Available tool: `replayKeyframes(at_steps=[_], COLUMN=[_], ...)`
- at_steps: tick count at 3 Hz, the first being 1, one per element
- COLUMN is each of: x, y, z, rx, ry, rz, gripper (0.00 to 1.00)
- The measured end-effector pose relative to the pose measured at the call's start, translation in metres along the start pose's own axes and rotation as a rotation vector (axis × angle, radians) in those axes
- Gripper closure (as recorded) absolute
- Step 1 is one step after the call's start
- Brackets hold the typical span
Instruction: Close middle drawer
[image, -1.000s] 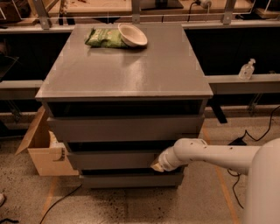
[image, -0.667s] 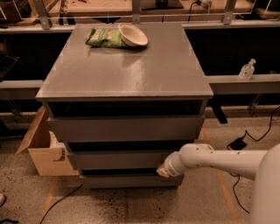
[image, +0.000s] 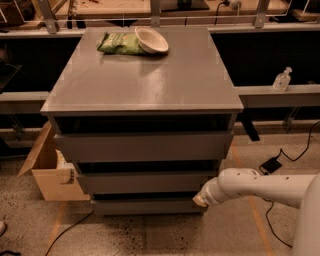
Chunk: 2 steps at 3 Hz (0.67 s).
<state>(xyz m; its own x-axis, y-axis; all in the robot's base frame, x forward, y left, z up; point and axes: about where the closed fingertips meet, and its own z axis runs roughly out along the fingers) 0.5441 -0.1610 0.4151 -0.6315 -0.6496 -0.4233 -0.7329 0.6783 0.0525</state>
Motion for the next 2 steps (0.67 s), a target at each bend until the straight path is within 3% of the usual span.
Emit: replayKeyframes(at_steps=[2], x=[0.069], y=[-0.019], z=[-0.038], rx=[0.035], ry=[0.054], rz=[0.218], gripper=[1.00])
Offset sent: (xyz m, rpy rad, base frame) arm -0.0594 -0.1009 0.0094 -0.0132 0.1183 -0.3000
